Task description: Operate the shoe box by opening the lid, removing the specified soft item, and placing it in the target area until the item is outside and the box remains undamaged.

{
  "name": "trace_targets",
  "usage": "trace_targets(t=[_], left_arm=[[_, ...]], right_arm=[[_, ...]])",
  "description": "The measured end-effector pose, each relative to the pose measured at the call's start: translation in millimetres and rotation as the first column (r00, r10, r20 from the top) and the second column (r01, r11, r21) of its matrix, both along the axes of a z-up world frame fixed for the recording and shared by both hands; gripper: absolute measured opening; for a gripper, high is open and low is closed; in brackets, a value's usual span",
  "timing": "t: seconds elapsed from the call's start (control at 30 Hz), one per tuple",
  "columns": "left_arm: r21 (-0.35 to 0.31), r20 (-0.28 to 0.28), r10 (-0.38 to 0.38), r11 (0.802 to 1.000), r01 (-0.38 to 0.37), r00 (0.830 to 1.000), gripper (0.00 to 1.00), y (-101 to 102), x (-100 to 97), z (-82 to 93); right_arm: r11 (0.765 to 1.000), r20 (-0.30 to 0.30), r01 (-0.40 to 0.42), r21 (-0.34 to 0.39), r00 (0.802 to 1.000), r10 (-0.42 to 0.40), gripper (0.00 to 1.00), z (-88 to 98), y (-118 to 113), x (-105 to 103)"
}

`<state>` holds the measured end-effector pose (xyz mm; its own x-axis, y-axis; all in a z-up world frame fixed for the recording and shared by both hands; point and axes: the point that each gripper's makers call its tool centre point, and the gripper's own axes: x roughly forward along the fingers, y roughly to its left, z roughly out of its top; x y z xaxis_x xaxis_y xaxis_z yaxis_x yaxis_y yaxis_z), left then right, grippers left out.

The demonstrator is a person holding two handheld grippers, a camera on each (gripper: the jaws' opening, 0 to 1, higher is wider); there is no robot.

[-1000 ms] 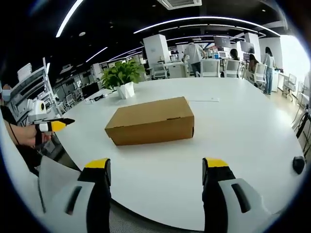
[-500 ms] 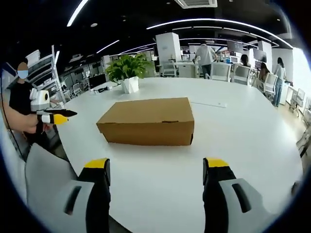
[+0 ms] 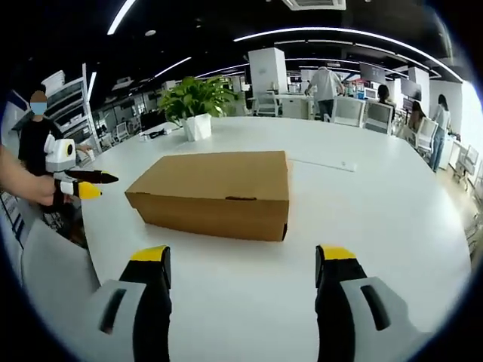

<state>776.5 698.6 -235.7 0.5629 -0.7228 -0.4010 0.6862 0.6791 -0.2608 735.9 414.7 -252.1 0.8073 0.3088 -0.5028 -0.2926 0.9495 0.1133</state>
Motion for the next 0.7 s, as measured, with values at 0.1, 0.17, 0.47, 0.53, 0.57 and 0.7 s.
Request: trace_targets(t=[0.1,0.17,0.47,0.53,0.57,0.7], left_arm=[[0.006,-0.002,-0.001,1.0,0.001,1.0,0.66,0.6,2.5,-1.4],[0.005,-0.007,-0.002,1.0,0.002,1.0,0.66,0.9,4.3,-4.1],[0.018,-0.027,-0.01,1.0,0.011,1.0,0.67,-3.5,2.8,-16.4],[0.018,-0.031,-0.01,1.0,0.01,0.999,0.67,-3.9,2.7,-17.5],[0.019,-0.032,-0.01,1.0,0.011,0.999,0.67,-4.7,2.4,-17.3],[0.022,-0.034,-0.01,1.0,0.01,0.999,0.67,-4.3,4.9,-19.6]], right_arm=[[1.0,-0.003,-0.004,-0.005,1.0,0.004,0.74,-1.0,-0.4,3.7],[1.0,-0.006,-0.007,-0.003,1.0,0.007,0.74,-2.8,0.8,4.7],[1.0,-0.015,-0.016,-0.003,1.0,0.016,0.74,-8.4,2.2,10.4],[1.0,-0.016,-0.018,-0.003,1.0,0.018,0.74,-9.9,1.7,11.8],[1.0,-0.016,-0.019,-0.002,1.0,0.019,0.74,-10.0,1.8,12.5],[1.0,-0.016,-0.021,-0.003,1.0,0.021,0.74,-12.0,0.9,15.2]])
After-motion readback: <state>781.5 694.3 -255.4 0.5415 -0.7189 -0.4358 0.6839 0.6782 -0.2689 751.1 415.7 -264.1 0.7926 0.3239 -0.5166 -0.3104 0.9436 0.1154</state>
